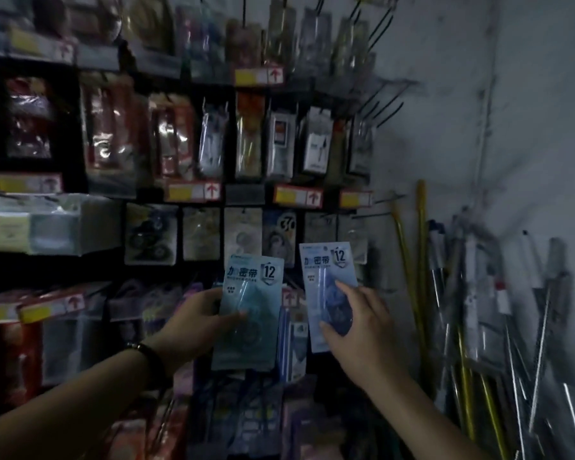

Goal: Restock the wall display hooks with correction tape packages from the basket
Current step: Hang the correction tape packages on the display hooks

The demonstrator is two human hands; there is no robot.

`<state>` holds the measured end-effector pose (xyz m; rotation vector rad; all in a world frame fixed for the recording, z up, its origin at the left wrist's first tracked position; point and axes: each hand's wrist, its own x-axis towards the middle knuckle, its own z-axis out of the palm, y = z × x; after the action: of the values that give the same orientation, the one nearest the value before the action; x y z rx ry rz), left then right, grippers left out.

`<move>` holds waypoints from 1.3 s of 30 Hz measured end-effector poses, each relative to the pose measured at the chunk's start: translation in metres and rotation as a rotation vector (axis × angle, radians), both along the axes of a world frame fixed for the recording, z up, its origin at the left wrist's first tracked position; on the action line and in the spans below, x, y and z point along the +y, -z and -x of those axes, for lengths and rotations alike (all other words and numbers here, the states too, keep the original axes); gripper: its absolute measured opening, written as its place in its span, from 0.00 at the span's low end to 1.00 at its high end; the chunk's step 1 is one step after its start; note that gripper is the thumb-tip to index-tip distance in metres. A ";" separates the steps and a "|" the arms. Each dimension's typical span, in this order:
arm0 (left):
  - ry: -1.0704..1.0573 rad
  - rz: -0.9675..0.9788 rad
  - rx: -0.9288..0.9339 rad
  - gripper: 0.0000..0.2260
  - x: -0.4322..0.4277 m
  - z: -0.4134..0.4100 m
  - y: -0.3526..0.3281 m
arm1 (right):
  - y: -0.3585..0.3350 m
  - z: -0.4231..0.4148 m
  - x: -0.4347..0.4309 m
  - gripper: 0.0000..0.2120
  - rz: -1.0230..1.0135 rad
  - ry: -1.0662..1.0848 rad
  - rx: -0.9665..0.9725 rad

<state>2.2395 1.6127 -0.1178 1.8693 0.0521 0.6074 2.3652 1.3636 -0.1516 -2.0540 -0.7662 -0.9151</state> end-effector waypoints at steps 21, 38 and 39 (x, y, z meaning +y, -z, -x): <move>0.162 -0.167 0.074 0.11 -0.008 -0.087 -0.088 | -0.063 -0.125 0.011 0.32 -0.131 0.053 -0.065; 0.195 0.003 0.006 0.15 -0.003 -0.117 -0.056 | -0.074 -0.140 0.002 0.31 -0.113 0.126 -0.120; 0.189 0.009 -0.003 0.15 -0.004 -0.116 -0.058 | -0.074 -0.137 0.001 0.30 -0.119 0.132 -0.115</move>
<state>2.3555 1.6083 -0.0602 1.8391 -0.1226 0.4787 2.5025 1.3650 -0.0774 -1.9794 -0.6261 -1.1339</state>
